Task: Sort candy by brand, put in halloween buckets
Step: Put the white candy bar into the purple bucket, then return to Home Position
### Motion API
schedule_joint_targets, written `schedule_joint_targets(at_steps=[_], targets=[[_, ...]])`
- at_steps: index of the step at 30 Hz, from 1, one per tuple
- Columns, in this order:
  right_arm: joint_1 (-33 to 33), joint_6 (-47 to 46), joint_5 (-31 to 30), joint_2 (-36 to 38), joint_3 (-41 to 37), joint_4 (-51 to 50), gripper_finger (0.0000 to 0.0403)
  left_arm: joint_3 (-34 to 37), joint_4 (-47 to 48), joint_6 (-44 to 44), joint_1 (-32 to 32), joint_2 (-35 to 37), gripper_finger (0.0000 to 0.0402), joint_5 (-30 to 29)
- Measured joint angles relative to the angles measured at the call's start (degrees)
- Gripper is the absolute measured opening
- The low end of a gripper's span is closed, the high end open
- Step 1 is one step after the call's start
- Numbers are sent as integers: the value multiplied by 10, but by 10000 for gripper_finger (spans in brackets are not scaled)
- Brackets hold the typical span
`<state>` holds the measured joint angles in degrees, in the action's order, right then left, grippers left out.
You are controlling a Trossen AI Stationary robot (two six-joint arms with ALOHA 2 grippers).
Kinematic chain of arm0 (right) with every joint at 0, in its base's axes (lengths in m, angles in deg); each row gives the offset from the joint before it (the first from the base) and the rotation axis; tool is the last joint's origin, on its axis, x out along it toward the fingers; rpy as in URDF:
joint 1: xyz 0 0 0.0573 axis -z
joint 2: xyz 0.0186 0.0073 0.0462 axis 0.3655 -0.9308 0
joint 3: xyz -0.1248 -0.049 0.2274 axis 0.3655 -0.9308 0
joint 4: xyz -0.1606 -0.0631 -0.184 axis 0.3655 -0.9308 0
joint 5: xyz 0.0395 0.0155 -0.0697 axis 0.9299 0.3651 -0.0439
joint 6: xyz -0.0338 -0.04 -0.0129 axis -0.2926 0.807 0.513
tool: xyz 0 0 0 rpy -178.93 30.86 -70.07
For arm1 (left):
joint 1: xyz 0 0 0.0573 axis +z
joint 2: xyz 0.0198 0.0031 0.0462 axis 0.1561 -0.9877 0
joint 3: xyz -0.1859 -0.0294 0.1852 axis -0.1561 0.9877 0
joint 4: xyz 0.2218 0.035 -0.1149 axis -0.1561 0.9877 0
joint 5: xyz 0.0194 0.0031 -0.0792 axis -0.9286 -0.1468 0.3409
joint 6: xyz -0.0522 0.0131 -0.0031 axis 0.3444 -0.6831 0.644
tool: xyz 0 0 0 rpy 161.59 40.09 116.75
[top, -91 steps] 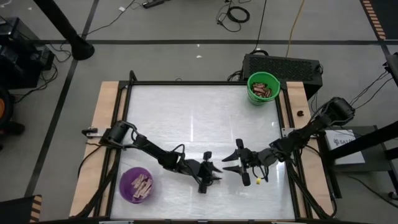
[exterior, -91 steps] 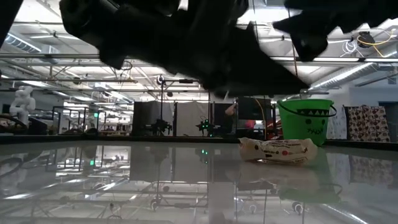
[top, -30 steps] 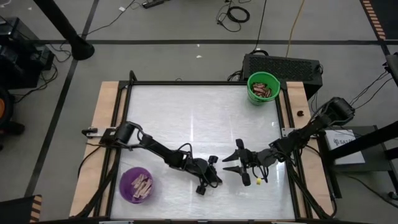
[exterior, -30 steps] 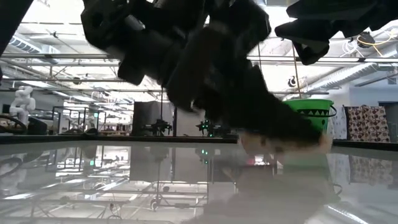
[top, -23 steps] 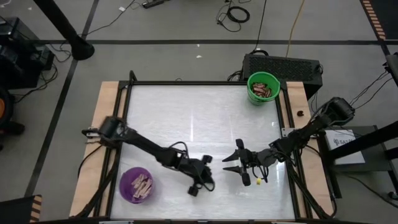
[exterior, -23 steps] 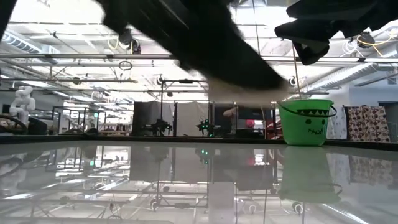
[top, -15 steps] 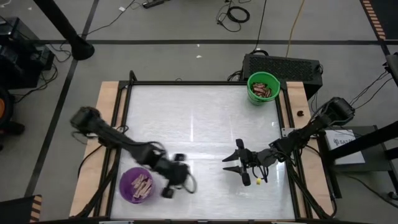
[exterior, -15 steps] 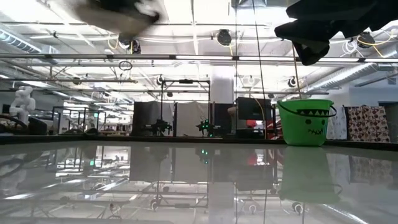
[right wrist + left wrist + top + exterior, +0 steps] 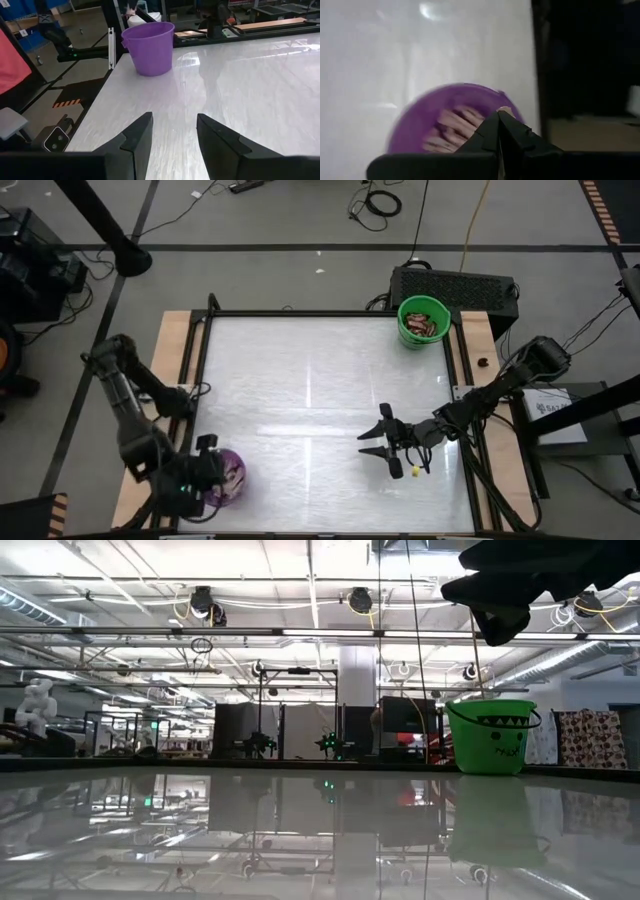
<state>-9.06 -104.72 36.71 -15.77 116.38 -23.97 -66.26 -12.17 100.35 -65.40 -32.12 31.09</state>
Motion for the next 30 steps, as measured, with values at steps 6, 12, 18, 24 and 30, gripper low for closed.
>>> schedule_joint_targets(at_steps=[6,12,18,24,30], targets=[[0,0,0,0,0,0,146,0,71,35,-33,-34,9,-70],[0,1,0,0,0,1,146,1,118,77,-24,-65,14,-70],[0,1,0,0,0,0,146,1,119,89,7,-74,78,-70],[0,1,0,0,0,0,146,1,120,26,32,-74,144,-82],[4,1,-5,0,0,14,146,1,109,-100,61,-74,150,-269]])
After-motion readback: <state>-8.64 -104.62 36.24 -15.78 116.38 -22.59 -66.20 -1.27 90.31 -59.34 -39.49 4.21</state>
